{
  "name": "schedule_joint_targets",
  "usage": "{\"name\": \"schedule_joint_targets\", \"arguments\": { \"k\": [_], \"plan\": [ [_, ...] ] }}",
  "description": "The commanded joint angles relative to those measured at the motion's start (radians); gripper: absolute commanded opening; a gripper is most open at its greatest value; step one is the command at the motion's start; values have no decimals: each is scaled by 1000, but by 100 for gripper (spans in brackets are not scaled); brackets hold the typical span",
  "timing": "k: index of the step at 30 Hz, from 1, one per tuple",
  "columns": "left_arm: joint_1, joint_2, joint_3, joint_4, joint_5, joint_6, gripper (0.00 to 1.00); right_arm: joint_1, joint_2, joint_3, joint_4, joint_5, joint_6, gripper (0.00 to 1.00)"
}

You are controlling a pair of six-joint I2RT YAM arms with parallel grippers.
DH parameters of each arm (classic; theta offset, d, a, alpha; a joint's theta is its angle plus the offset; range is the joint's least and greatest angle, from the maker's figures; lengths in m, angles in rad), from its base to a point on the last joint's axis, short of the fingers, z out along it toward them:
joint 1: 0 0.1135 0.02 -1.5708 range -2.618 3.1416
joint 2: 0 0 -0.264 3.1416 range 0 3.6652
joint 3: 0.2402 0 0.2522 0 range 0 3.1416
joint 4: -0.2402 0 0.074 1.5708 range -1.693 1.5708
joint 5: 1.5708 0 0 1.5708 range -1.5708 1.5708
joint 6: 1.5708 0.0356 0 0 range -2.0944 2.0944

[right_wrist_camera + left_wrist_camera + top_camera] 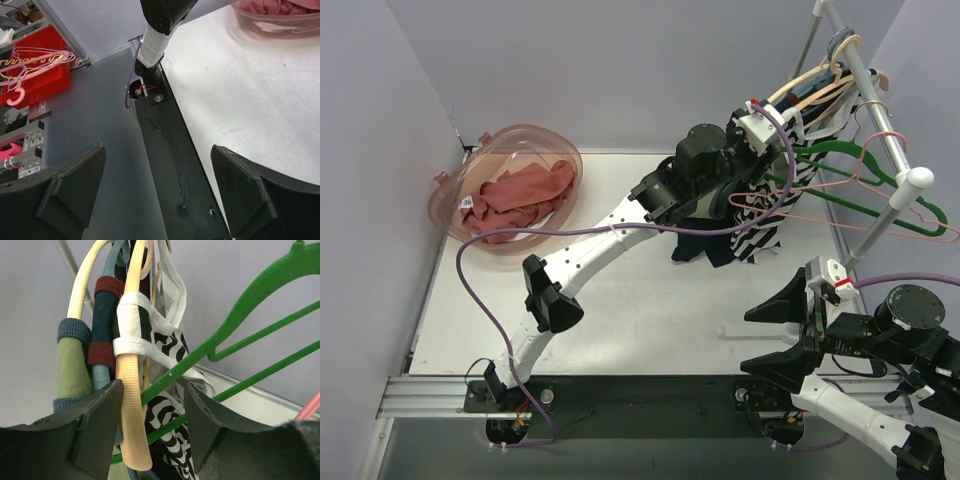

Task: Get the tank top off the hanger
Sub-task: Pick up the hanger from the clothesline.

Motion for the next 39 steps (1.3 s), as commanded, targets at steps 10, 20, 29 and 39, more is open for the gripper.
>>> {"name": "schedule_joint_targets", "arguments": {
  "k": [10,20,29,39],
  "plan": [
    [20,-92,-68,31,-53,29,62,5,47,24,25,-13,-2,90],
    [22,-126,-86,-15,-101,57,63,3,58,26,29,-14,4,89],
    [32,-138,-86,-44,-108,52,63,5,61,26,36,-17,13,89],
    [42,-109,-94,-53,23,14,55,5,68,30,43,-14,16,89]
  ]
}}
